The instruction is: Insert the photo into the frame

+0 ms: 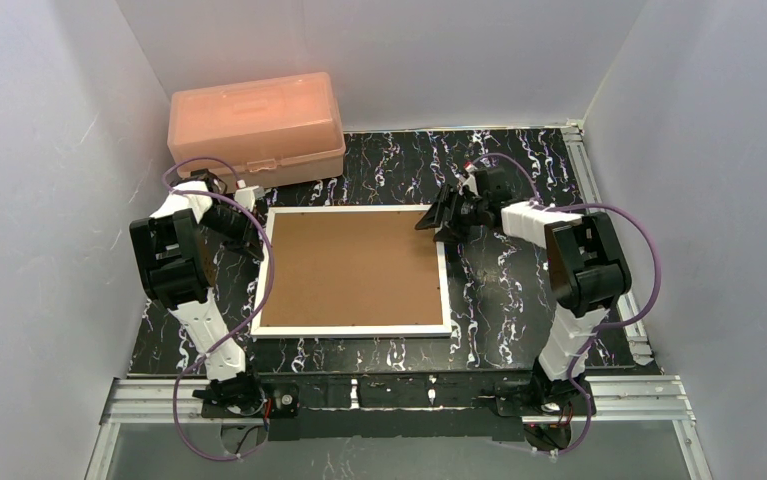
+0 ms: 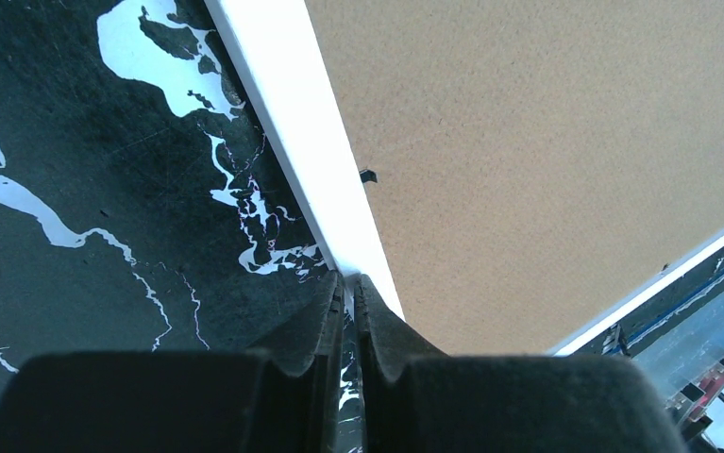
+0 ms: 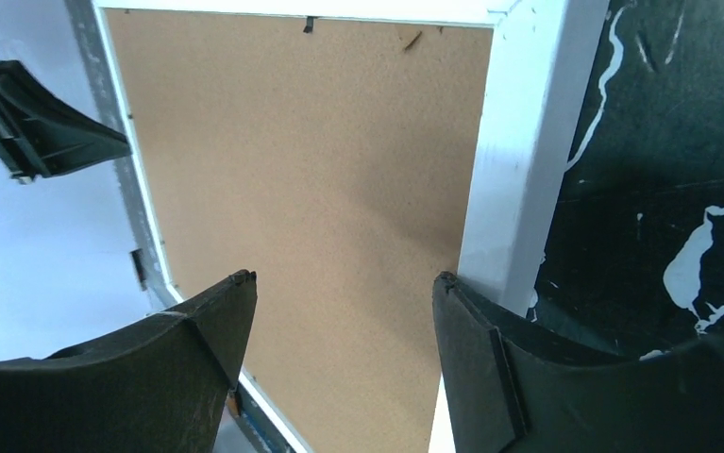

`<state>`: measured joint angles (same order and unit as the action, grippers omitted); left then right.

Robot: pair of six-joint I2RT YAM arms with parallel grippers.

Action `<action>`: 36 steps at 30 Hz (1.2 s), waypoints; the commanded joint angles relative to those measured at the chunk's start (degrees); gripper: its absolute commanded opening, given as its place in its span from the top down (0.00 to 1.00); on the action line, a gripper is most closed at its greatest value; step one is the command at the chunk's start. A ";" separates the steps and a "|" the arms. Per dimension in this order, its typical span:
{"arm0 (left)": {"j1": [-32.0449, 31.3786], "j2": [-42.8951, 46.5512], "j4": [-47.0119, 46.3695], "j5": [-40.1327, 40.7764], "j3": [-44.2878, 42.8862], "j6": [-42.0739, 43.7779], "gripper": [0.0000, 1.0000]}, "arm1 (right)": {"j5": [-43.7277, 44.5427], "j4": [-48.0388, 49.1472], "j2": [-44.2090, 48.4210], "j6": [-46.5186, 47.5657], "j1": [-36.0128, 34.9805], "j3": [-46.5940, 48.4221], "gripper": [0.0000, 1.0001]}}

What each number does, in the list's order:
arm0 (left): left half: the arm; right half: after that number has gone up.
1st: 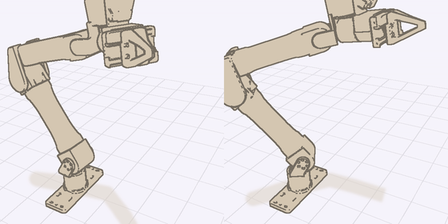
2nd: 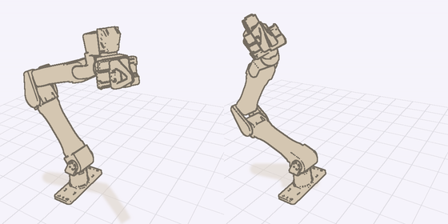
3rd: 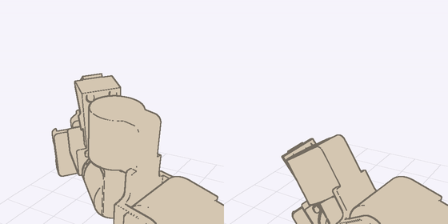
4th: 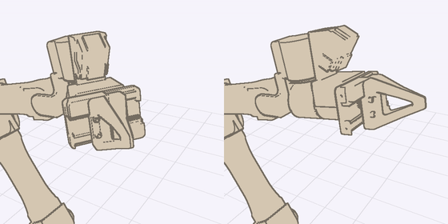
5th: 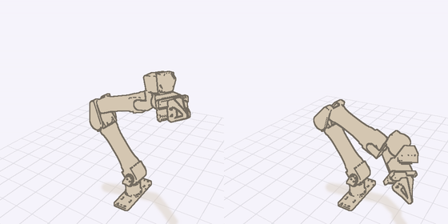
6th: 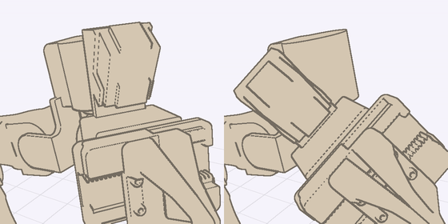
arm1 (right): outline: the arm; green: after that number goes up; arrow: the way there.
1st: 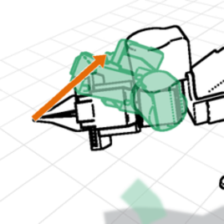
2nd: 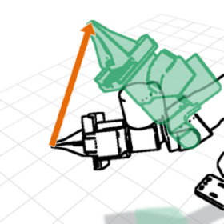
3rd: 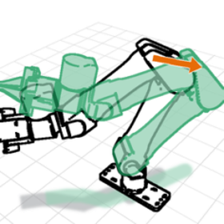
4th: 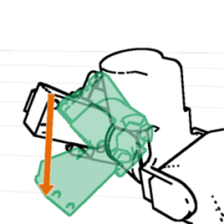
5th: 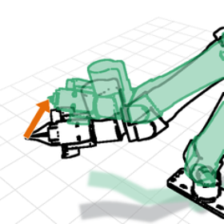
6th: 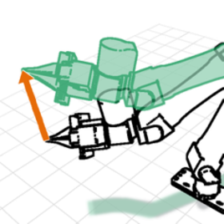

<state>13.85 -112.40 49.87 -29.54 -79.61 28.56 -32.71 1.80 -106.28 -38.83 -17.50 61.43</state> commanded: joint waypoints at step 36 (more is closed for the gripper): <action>9.91 24.55 27.02 -6.09 -3.98 11.08 0.21 | 37.77 -15.89 8.10 38.74 -58.24 2.65 0.26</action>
<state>23.79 -91.48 74.04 -34.09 -84.90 38.11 1.23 -17.78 -97.95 -1.23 -75.13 63.53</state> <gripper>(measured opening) 0.783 0.751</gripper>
